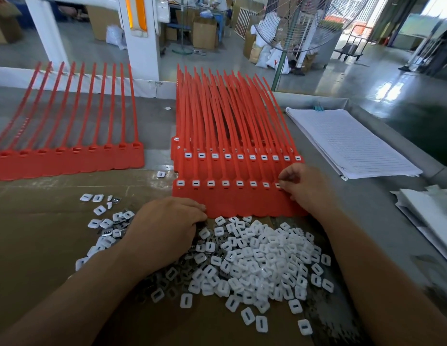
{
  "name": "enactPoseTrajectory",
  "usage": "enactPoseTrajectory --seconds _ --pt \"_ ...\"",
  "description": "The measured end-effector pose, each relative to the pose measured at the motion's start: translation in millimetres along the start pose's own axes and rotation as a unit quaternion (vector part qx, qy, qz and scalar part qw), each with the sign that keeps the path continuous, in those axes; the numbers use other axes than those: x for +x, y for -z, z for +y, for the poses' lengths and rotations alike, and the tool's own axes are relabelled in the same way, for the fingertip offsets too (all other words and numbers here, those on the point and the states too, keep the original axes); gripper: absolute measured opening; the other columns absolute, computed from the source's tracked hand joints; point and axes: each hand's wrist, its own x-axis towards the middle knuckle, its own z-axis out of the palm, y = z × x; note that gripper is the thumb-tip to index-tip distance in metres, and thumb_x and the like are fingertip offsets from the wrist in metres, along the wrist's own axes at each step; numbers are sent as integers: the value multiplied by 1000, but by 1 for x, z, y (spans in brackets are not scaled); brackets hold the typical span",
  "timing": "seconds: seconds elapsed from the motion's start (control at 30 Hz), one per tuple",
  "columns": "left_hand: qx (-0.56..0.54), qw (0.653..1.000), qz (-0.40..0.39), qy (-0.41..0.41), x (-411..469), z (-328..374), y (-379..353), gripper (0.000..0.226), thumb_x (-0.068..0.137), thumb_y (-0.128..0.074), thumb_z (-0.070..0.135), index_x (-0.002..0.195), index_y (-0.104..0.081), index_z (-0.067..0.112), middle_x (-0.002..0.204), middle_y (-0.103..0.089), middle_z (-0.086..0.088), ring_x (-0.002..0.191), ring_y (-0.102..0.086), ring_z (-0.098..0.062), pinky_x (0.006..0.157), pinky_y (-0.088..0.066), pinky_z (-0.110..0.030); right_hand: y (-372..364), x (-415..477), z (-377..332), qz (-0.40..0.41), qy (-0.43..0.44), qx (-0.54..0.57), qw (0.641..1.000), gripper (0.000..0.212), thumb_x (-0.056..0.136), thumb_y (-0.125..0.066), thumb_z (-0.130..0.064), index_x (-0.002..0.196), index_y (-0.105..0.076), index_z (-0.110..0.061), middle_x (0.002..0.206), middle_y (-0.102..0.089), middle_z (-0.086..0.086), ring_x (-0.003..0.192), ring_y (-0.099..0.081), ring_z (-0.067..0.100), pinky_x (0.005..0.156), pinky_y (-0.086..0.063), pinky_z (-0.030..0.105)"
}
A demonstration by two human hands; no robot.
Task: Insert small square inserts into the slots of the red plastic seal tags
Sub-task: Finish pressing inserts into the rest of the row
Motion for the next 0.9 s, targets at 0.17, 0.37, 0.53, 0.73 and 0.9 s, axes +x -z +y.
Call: enactPoseTrajectory --seconds 0.17,0.37,0.53,0.73,0.9 --pt "-3 1000 0 5 0 -1 0 38 90 -40 19 118 -58 36 129 -50 24 118 -44 6 97 -33 -16 8 -9 5 -20 7 77 997 27 87 -54 0 83 -63 -25 84 -64 -5 52 -54 7 60 -44 16" --pt "0 1000 -3 8 1 -1 -1 37 90 -39 20 119 -58 36 129 -49 25 117 -45 5 97 -33 -17 23 -19 -4 -41 47 120 991 17 83 -61 1 95 -66 -11 75 -63 -4 57 -56 -4 58 -40 3" --pt "4 1000 0 9 1 -1 -2 37 90 -40 21 119 -58 37 129 -48 26 117 -44 6 98 -34 -17 35 -31 -14 -79 85 113 987 19 78 -68 -1 84 -68 -18 77 -65 -10 63 -56 -13 62 -41 1" --pt "-1 1000 0 13 2 -1 -2 37 90 -40 20 118 -59 36 128 -50 25 117 -45 5 98 -34 -18 39 -39 -22 -300 127 17 945 21 72 -75 -9 77 -69 -29 72 -69 -11 62 -61 -3 59 -45 8" --pt "1 1000 -3 14 2 -1 -2 38 90 -39 21 119 -58 37 129 -48 26 118 -44 6 98 -33 -17 37 -44 -24 -387 139 -26 911 22 67 -80 -27 80 -67 -40 75 -65 -19 58 -55 -6 54 -41 6"
